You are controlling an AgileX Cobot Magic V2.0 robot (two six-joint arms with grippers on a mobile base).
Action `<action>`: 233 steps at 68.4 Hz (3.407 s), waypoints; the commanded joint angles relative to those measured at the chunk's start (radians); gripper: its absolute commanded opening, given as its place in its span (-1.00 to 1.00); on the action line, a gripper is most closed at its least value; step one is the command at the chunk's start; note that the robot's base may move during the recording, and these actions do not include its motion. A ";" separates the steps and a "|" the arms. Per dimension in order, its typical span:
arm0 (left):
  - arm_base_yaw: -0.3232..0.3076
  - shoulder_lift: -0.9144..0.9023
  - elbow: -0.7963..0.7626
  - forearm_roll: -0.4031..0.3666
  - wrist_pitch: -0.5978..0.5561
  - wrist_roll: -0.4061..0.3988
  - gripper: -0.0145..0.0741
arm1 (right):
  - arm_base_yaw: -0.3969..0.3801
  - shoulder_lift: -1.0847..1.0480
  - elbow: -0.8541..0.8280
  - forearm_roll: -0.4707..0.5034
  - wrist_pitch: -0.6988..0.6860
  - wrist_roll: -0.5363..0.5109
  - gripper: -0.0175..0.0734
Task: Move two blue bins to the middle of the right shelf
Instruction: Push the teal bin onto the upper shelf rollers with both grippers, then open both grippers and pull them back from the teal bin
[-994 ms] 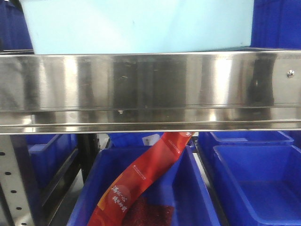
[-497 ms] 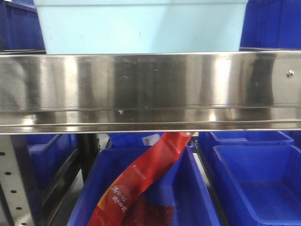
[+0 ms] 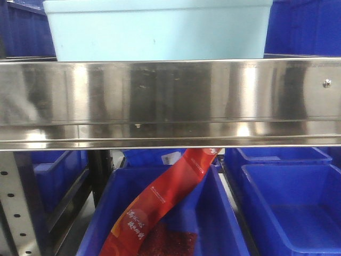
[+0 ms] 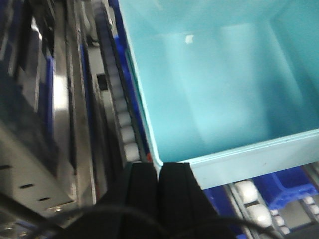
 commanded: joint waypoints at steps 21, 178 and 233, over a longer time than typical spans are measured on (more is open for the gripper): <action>-0.001 -0.244 0.392 0.074 -0.263 -0.104 -0.92 | -0.036 -0.168 0.398 -0.069 -0.180 0.007 -0.97; 0.214 -1.226 1.370 -0.094 -0.763 0.055 -0.92 | -0.063 -1.160 1.234 -0.069 -0.758 0.007 -0.97; 0.277 -1.256 1.620 -0.072 -1.056 0.050 -0.92 | -0.063 -1.160 1.234 -0.069 -0.766 0.007 -0.97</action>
